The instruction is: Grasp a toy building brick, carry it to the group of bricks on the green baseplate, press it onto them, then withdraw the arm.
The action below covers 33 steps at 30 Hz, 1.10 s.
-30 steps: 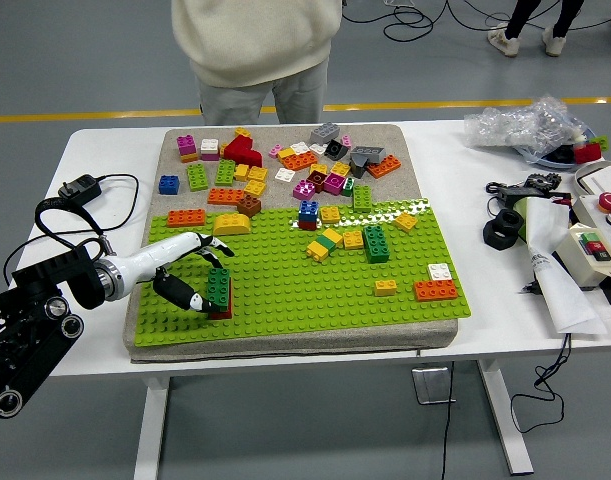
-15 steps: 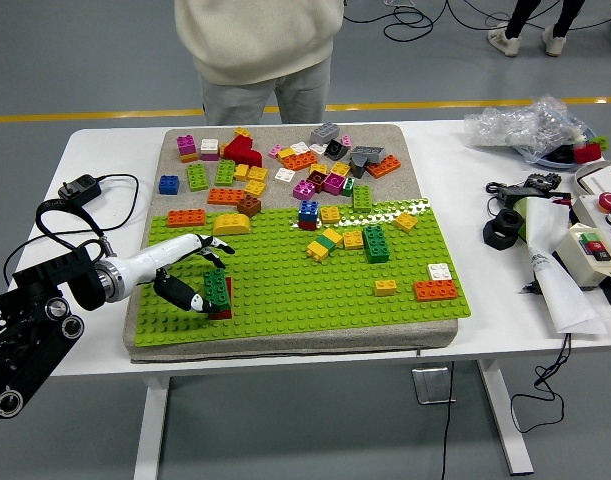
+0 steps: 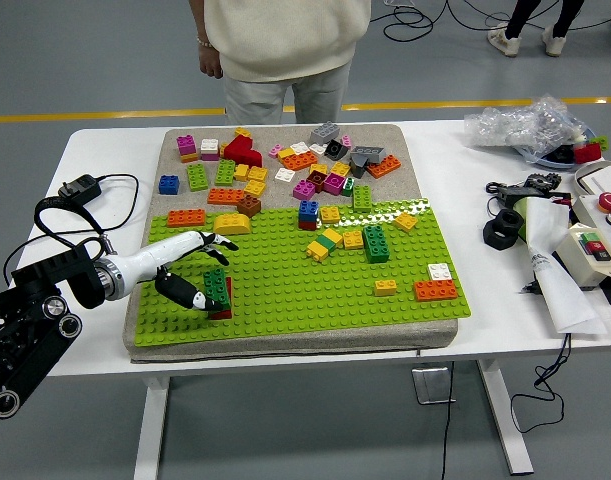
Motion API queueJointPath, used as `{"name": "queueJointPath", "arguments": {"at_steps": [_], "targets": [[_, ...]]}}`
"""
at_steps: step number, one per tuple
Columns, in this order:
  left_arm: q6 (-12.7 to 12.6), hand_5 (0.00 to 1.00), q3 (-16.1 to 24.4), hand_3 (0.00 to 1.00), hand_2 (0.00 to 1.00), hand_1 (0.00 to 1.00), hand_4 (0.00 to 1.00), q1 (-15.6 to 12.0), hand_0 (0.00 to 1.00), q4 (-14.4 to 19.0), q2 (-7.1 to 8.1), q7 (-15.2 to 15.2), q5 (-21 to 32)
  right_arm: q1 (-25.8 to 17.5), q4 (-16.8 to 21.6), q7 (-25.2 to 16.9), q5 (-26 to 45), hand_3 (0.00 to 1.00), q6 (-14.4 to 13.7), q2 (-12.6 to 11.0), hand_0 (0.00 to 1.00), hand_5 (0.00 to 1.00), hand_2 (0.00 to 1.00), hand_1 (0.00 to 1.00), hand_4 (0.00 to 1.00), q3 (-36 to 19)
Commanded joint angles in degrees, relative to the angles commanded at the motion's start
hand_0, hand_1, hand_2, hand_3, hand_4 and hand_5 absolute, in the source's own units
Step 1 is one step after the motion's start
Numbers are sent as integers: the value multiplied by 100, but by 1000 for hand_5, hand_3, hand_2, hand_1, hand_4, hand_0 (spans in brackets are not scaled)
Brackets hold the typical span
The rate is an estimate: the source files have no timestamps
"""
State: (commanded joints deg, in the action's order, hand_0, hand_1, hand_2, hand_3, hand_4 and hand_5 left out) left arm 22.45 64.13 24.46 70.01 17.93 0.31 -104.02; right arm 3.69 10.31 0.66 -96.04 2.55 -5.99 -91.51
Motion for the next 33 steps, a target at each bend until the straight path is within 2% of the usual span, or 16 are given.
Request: {"name": "queueJointPath", "arguments": {"at_steps": [8, 9, 14, 15, 20, 21, 33], "targets": [[22, 141, 152, 867, 767, 873, 998, -121, 989, 358, 117, -67, -93, -4, 0, 2, 9, 764, -2, 3, 772, 767, 741, 697, 998, 2], [-10, 392, 187, 812, 767, 885, 998, -155, 998, 426, 148, -99, -127, -3, 0, 2, 13, 764, -3, 2, 772, 768, 741, 696, 998, 3], [-100, 392, 287, 812, 767, 885, 998, -249, 998, 589, 239, -187, -226, -5, 0, 4, 16, 764, -3, -2, 772, 768, 741, 696, 998, 1], [-122, 446, 336, 747, 764, 886, 998, -287, 998, 654, 271, -210, -242, -5, 0, 6, 17, 764, -3, -5, 772, 768, 740, 696, 998, -1], [-122, 446, 468, 747, 764, 886, 998, -355, 998, 801, 309, -280, -452, 0, 0, 4, 24, 764, -5, -9, 772, 768, 740, 696, 998, 0], [-111, 488, 488, 640, 760, 884, 998, -378, 998, 833, 325, -298, -515, 1, 0, 3, 26, 763, -6, -10, 772, 768, 740, 696, 998, 1], [42, 520, 491, 611, 763, 889, 998, -663, 998, 1066, 448, -373, -804, 10, 0, 5, 41, 763, -10, -17, 772, 768, 740, 696, 998, -10]]}}
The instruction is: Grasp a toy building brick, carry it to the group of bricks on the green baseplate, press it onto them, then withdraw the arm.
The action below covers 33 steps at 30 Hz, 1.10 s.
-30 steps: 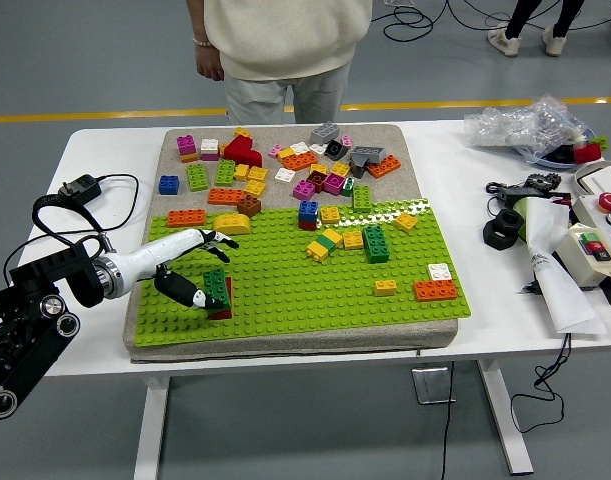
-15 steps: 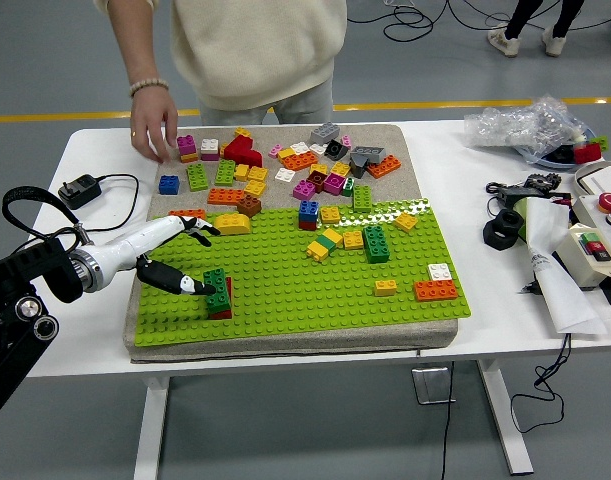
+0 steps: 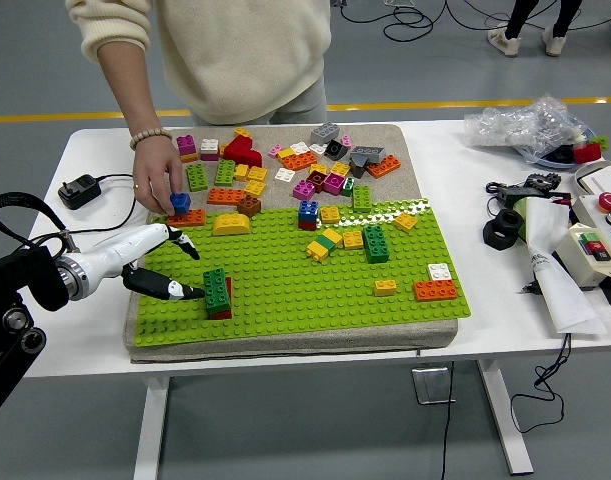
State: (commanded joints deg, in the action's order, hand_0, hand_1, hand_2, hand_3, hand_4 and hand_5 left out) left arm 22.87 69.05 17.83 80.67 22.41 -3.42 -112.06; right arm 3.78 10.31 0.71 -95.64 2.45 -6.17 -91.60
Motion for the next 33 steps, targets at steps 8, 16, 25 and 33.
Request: {"name": "queueJointPath", "arguments": {"at_steps": [8, 16, 25, 33], "targets": [[68, 524, -59, 617, 770, 899, 998, -90, 998, 60, -24, -16, -64, 3, 0, 4, 12, 764, -2, -3, 772, 768, 741, 696, 998, 4], [62, 527, -138, 619, 775, 899, 998, -132, 998, 74, -86, -26, -97, 11, 0, 1, 15, 763, -2, 1, 772, 768, 741, 696, 998, 1], [51, 528, -166, 623, 794, 912, 998, -163, 998, 95, -156, -39, -64, 8, 0, 3, 6, 763, 0, -2, 771, 769, 741, 695, 998, 2], [38, 526, -184, 622, 794, 911, 998, -152, 998, 63, -174, -41, -60, 8, 0, 4, -4, 763, 2, 4, 771, 769, 741, 695, 998, 2]]}}
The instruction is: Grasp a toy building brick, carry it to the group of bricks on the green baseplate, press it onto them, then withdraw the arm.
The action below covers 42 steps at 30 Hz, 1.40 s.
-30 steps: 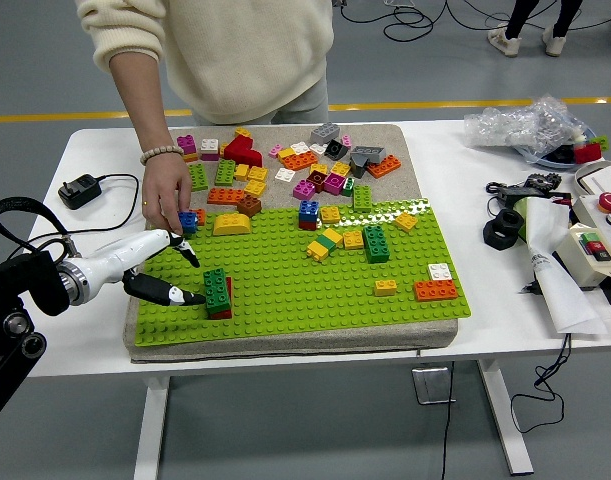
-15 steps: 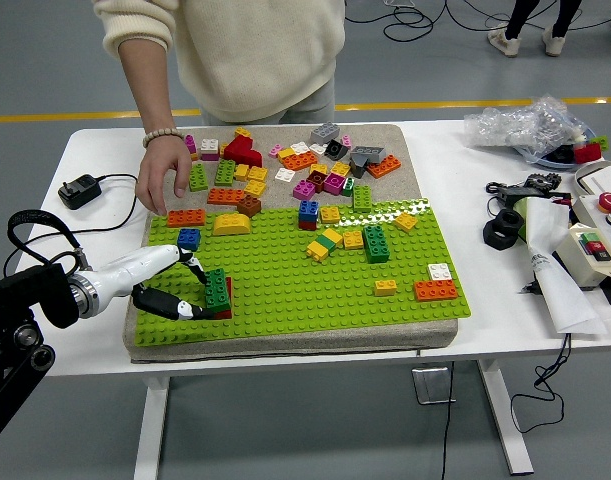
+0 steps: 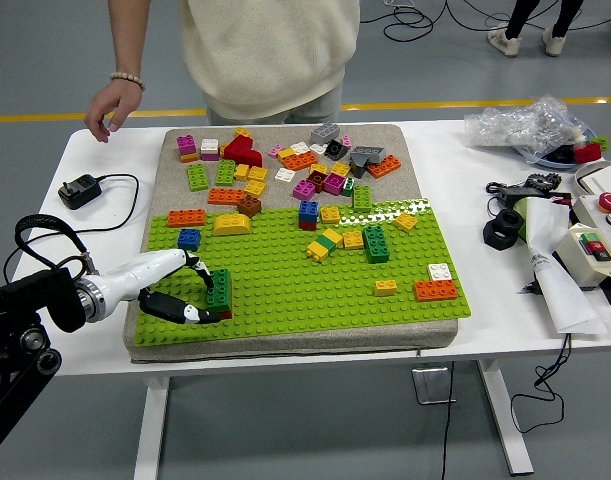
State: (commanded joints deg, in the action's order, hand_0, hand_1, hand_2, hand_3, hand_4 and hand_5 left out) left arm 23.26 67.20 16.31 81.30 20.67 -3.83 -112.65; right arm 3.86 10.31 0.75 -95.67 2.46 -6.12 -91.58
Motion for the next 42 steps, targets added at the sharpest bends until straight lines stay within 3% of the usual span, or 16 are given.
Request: {"name": "queueJointPath", "arguments": {"at_steps": [15, 16, 21, 22, 24, 42], "targets": [[-14, 525, 177, 636, 792, 912, 998, -19, 998, 140, 77, -49, -87, -26, 0, -2, -12, 763, 2, 12, 771, 770, 741, 695, 998, -1], [6, 526, 171, 647, 827, 957, 998, -35, 998, 163, 80, -51, -89, -27, 0, -2, -12, 764, 2, 13, 771, 769, 741, 695, 998, -1], [60, 526, 148, 647, 827, 957, 998, -90, 998, 222, 72, -62, -65, -25, 0, -3, -7, 764, 2, 16, 771, 769, 741, 695, 998, 4], [67, 528, 144, 670, 926, 998, 998, -110, 998, 251, 75, -60, -61, -24, 0, -3, -6, 764, 3, 15, 771, 769, 741, 695, 998, 5], [65, 528, 143, 670, 926, 998, 998, -126, 998, 283, 76, -54, -59, -23, 0, -1, -5, 764, 3, 14, 771, 769, 741, 695, 998, 4], [-61, 517, 29, 703, 972, 998, 998, -112, 998, 151, -72, -21, -64, -18, 0, -1, 5, 763, -1, 6, 771, 769, 741, 695, 998, 1]]}}
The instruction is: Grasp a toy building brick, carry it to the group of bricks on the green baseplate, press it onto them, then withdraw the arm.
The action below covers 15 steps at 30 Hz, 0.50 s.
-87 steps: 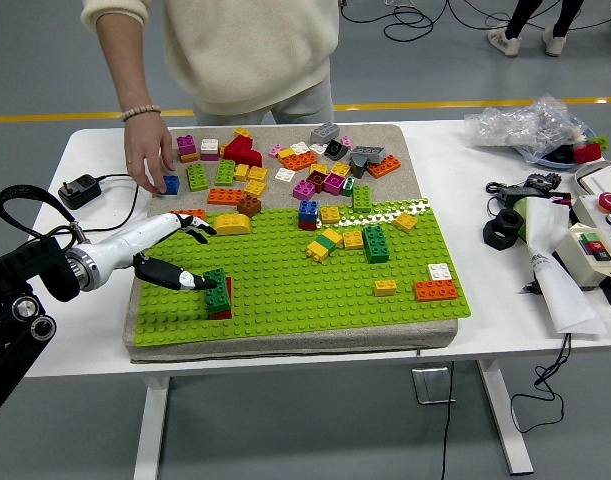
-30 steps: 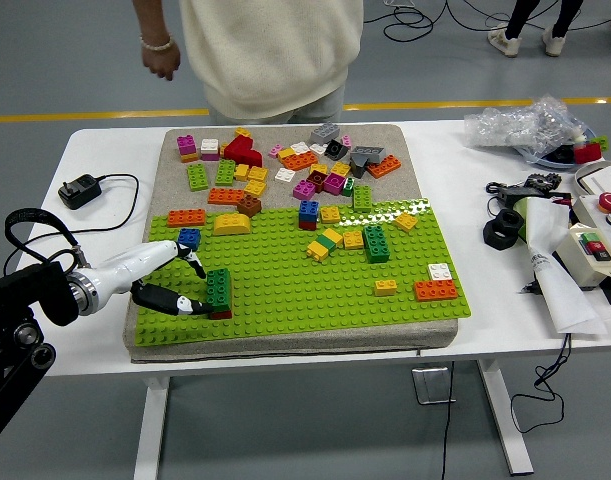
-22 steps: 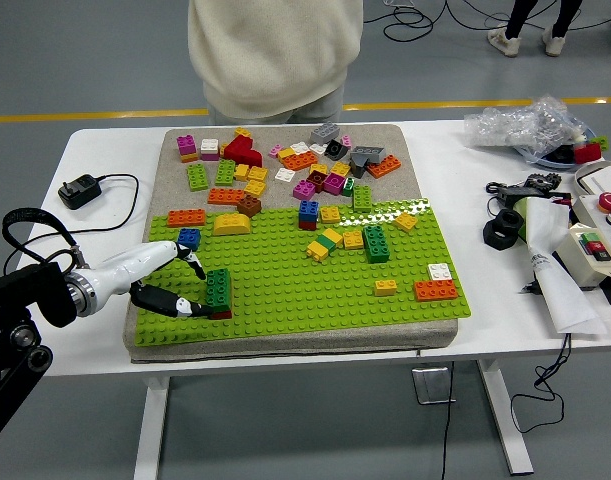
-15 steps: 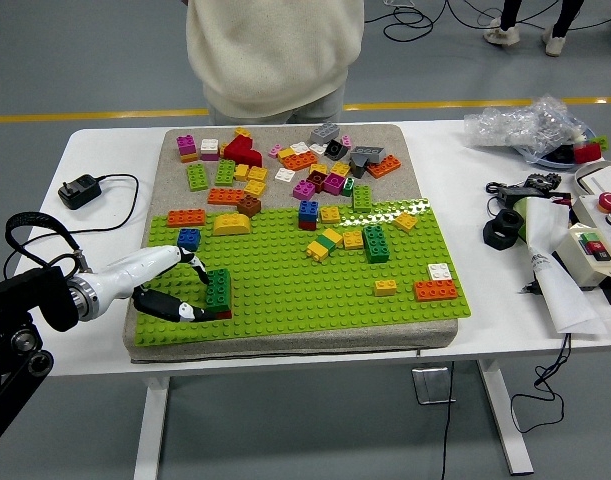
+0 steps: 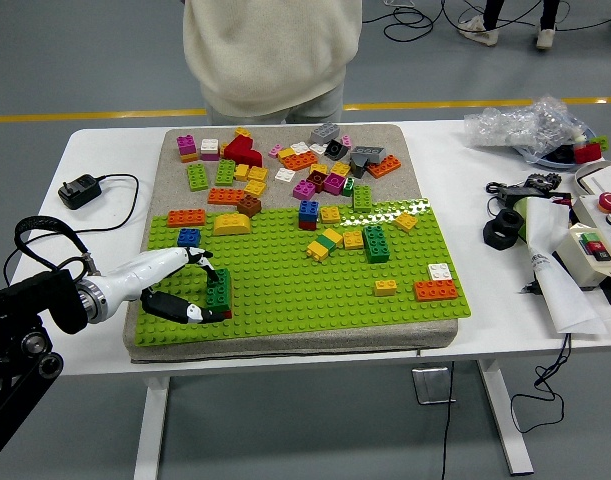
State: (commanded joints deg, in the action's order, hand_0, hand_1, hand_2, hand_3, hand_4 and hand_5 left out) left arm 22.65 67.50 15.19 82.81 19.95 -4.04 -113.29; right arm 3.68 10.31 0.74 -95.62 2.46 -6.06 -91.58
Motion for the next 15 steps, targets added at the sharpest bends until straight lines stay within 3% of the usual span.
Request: {"name": "queueJointPath", "arguments": {"at_steps": [15], "targets": [[-18, 520, -56, 707, 968, 998, 998, -4, 998, -99, -76, 0, -11, 14, 0, -2, 16, 764, -3, 1, 772, 769, 741, 694, 998, -1]]}}
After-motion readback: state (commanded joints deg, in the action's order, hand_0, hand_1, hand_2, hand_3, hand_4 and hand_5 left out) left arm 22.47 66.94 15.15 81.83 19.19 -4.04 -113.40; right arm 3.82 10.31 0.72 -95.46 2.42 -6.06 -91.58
